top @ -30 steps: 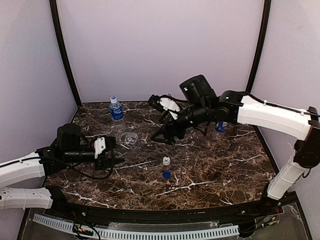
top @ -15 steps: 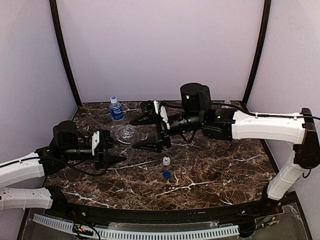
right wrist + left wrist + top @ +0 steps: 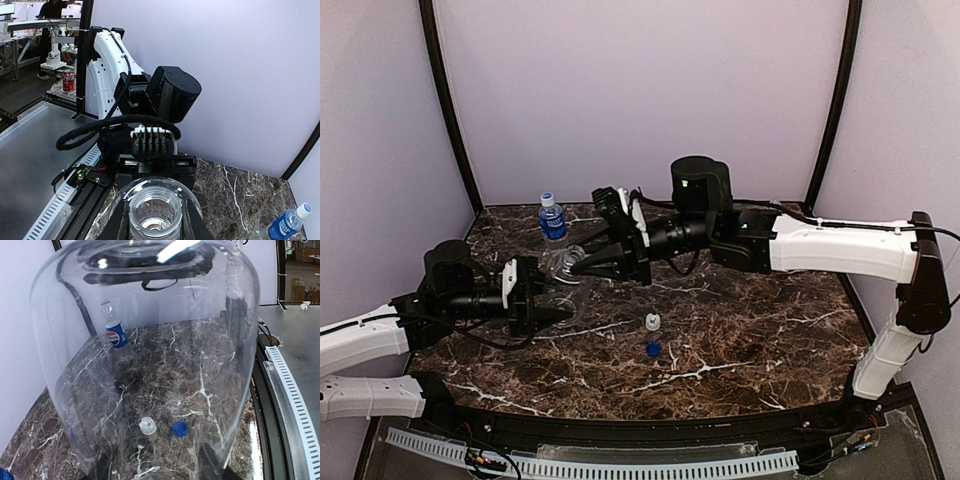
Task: Unscrew the bottle caps
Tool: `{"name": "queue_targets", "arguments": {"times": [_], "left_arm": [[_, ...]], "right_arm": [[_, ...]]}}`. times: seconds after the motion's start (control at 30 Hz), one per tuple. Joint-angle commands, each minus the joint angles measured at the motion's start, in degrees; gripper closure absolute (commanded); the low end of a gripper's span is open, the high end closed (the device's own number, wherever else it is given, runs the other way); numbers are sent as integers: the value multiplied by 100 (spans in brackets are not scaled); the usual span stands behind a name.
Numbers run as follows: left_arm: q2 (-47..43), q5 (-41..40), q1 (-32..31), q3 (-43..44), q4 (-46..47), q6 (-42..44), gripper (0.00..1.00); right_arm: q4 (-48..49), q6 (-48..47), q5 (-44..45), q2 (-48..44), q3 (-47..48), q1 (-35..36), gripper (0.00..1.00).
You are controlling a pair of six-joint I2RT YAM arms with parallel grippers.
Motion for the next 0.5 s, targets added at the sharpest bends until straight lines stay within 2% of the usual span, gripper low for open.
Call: {"name": "queue_targets", "arguments": {"times": [0.0,0.03,0.07,0.1,0.13,0.17,0.23,0.47], "left_arm": [[-89,14,-6,31,110,8,95],[-97,-9,-7,12,115,10,90],[-108,-67,-7,3,122,10,80],[-115,-116,-7,-35,155,-5,52],[-125,-251,-7,-60,186,-11,34],[-128,-397,-2,-105,253,-23,9],[-158,-605,-6,-179,334,13,2],[-231,-1428,-7,-245,497,241,1]], "right_arm": [[-137,-90,-49,101,258,43,100],[-147,-86,-9,76,252,39,100],[-166,-70,45,42,248,27,100],[-179,-16,127,15,240,12,100],[-207,54,247,-12,239,-35,100],[-256,149,367,-38,239,-84,100],[-399,342,652,-99,222,-238,100],[-732,996,2304,-731,-83,-775,100]]}}
